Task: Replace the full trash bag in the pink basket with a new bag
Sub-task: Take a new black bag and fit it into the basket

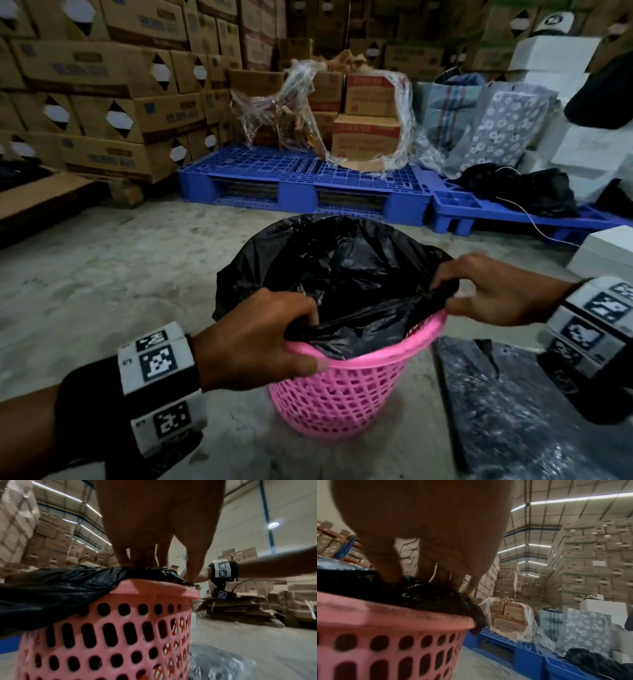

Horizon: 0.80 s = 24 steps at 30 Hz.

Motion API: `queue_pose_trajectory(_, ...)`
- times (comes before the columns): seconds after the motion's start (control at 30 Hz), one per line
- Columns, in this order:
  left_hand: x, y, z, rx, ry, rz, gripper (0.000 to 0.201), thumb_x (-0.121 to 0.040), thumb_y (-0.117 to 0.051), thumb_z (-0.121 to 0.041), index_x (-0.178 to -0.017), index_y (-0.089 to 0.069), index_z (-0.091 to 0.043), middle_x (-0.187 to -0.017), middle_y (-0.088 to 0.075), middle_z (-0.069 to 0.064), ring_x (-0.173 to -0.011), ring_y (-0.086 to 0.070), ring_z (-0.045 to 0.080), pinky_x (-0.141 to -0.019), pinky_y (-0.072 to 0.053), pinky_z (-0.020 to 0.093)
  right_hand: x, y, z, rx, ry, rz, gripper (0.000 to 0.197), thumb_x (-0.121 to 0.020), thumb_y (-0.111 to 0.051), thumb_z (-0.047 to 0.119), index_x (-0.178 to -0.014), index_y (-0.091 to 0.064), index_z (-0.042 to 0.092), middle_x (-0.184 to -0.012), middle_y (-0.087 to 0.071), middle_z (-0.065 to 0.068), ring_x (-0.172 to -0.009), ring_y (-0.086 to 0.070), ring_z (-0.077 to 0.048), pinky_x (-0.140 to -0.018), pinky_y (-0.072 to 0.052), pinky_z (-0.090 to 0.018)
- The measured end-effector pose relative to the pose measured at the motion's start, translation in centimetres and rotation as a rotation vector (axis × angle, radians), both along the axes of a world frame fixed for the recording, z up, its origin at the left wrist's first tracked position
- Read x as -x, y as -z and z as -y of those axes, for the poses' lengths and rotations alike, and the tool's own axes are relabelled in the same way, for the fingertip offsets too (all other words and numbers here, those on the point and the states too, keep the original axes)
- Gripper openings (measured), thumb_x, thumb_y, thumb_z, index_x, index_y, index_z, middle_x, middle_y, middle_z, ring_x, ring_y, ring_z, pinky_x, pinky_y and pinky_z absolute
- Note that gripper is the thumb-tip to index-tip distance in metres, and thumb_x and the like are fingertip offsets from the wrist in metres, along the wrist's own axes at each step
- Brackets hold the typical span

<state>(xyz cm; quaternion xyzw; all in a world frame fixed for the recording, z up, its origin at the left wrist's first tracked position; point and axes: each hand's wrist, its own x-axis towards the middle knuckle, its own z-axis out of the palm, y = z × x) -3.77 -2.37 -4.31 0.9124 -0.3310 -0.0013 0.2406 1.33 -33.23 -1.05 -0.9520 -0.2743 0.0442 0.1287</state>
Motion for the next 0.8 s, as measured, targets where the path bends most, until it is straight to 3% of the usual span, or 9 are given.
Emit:
queue_pose_trajectory(0.1,0.0,1.0,-0.7,-0.160,0.085,0.244,0.021,-0.073,-0.063,-0.040,-0.079,-0.046,-0.031,-0.073,-0.042,-0.019,-0.071,-0.034,0.001,-0.064,-0.025,0.018,1.7,0.5,0.5,0.093,-0.066,0.078,0.019,-0.070,-0.068,0.036,-0.087,-0.064,0.028,-0.084,-0.060,0.018,-0.081,-0.051,0.001,-0.076,-0.038,-0.013)
queue_pose_trajectory(0.17,-0.8,1.1,-1.4,-0.239,0.103,0.334,0.018,-0.072,-0.061,-0.033,-0.076,-0.043,-0.032,-0.069,-0.049,-0.015,-0.071,-0.036,0.002,-0.063,-0.021,0.021,2.3,1.3,0.3,0.062,-0.108,0.160,0.013,-0.074,-0.070,0.025,-0.084,-0.062,0.026,-0.075,-0.051,0.025,-0.074,-0.048,0.007,-0.069,-0.037,-0.008)
queue_pose_trajectory(0.23,-2.1,0.8,-2.2,-0.284,0.073,0.397,0.010,-0.072,-0.054,-0.031,-0.076,-0.044,-0.031,-0.068,-0.057,-0.009,-0.071,-0.040,0.006,-0.062,-0.023,0.024,2.9,2.1,-0.1,-0.001,-0.113,0.207,0.012,-0.075,-0.069,0.019,-0.081,-0.061,0.026,-0.069,-0.050,0.027,-0.066,-0.047,0.012,-0.064,-0.041,-0.011)
queue_pose_trajectory(0.37,-3.4,0.5,-2.9,-0.344,0.051,0.457,0.009,-0.072,-0.051,-0.036,-0.077,-0.046,-0.031,-0.071,-0.063,-0.007,-0.072,-0.054,0.013,-0.067,-0.030,0.029,4.4,3.4,-0.8,-0.046,-0.047,0.300,0.015,-0.073,-0.073,0.016,-0.083,-0.063,0.022,-0.075,-0.068,0.009,-0.067,-0.057,-0.004,-0.059,-0.050,-0.025)
queue_pose_trajectory(0.5,-1.8,1.0,-1.7,-0.295,0.098,0.505,0.018,-0.073,-0.055,-0.039,-0.080,-0.043,-0.028,-0.069,-0.059,-0.005,-0.073,-0.041,0.010,-0.063,-0.027,0.026,5.8,4.6,-0.4,-0.038,-0.020,0.417,0.025,-0.067,-0.078,0.015,-0.083,-0.061,0.023,-0.072,-0.068,0.004,-0.066,-0.063,-0.018,-0.052,-0.051,-0.031)
queue_pose_trajectory(0.63,-1.1,2.6,-0.8,-0.354,0.117,0.765,0.018,-0.078,-0.060,-0.017,-0.075,-0.042,-0.019,-0.063,-0.056,-0.001,-0.068,-0.036,0.017,-0.061,-0.024,0.028,6.0,5.5,0.0,0.046,-0.037,0.553,0.023,-0.062,-0.081,0.013,-0.076,-0.064,0.020,-0.067,-0.069,0.000,-0.062,-0.065,-0.025,-0.051,-0.051,-0.028)
queue_pose_trajectory(0.73,-1.0,3.5,-1.4,-0.378,0.145,0.918,0.021,-0.075,-0.061,-0.004,-0.071,-0.045,-0.017,-0.060,-0.055,0.000,-0.062,-0.041,0.020,-0.061,-0.025,0.029,5.9,6.6,-0.3,0.071,-0.105,0.672,0.006,-0.075,-0.062,0.014,-0.070,-0.066,0.015,-0.062,-0.068,-0.004,-0.056,-0.063,-0.028,-0.049,-0.050,-0.027)
queue_pose_trajectory(0.8,-0.7,4.1,-1.8,-0.413,0.197,0.948,0.014,-0.079,-0.055,-0.004,-0.070,-0.055,-0.015,-0.062,-0.058,0.001,-0.060,-0.048,0.020,-0.060,-0.031,0.029,5.9,7.4,0.0,0.071,-0.141,0.714,0.024,-0.084,-0.048,0.017,-0.070,-0.067,0.014,-0.060,-0.066,-0.004,-0.054,-0.061,-0.028,-0.050,-0.051,-0.029)
